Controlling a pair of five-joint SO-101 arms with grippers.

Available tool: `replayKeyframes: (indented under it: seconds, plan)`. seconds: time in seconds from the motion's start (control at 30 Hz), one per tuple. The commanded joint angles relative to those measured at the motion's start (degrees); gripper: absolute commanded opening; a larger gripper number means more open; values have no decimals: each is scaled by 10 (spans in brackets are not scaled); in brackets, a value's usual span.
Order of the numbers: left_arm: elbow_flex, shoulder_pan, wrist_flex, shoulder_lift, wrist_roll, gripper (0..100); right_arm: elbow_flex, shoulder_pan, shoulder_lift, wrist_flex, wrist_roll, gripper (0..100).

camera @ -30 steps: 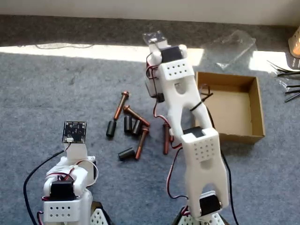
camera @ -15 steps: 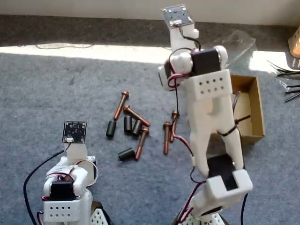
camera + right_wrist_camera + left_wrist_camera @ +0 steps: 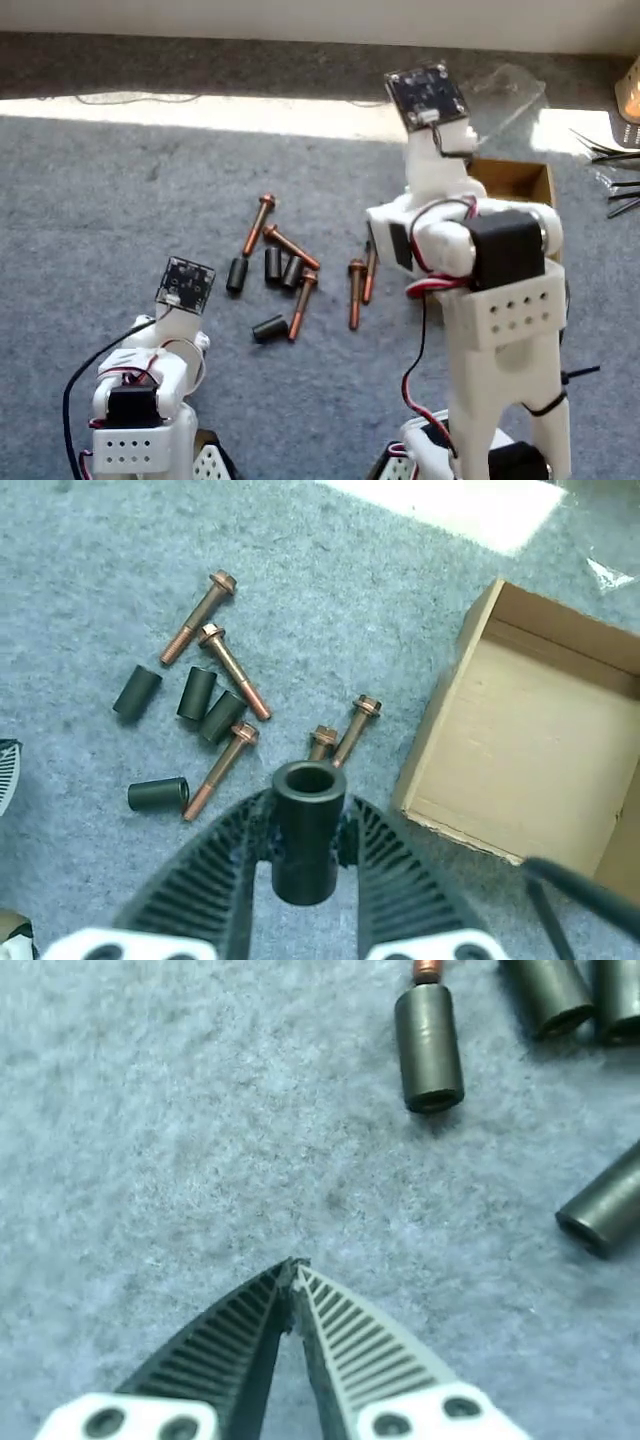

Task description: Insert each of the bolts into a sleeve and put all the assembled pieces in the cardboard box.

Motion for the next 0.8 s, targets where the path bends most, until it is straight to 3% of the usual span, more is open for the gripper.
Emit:
replayKeyframes:
  seconds: [0.0,0.4,0.77]
  plan:
    - [13,-4,-12,-3,-90,7,60,6,-80,-44,8,3]
    - [5,-7,-8,-1,-135,40,412,8,-330,-242,8,3]
    - [-120,-4,33,0,-136,38,691,8,-489,-387,4,3]
